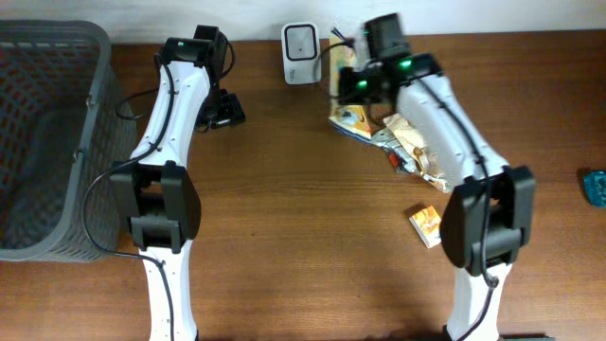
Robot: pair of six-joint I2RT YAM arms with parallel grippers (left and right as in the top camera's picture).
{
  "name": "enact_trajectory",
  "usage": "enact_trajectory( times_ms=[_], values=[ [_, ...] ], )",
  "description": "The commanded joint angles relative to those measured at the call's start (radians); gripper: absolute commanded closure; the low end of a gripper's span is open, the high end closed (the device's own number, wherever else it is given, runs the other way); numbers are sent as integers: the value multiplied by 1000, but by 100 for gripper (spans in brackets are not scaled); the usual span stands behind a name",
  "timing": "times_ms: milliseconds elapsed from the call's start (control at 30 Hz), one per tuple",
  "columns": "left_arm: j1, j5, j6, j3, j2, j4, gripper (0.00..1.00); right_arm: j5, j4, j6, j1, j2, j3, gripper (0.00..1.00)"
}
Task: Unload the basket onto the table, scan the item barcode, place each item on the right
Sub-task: 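Hold the yellow wet-wipes pack up to the white scanner with right gripper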
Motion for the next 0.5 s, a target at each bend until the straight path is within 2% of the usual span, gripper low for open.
enact_trajectory(
  times_ms=[0, 100, 167, 300, 467],
  values=[
    [-2, -11, -9, 17, 7, -1, 1, 359, 94, -80, 110, -21, 9, 96],
    [-2, -11, -9, 17, 7, -1, 1, 529, 228, -204, 203, 18, 9, 96],
    [-2, -11, -9, 17, 7, -1, 1, 590, 279, -227, 225, 58, 9, 96],
    [-2, -11, -9, 17, 7, -1, 1, 601, 370, -224, 230, 132, 9, 96],
    [-2, -11, -9, 17, 7, -1, 1, 600, 406, -224, 229, 161, 9, 96]
  ],
)
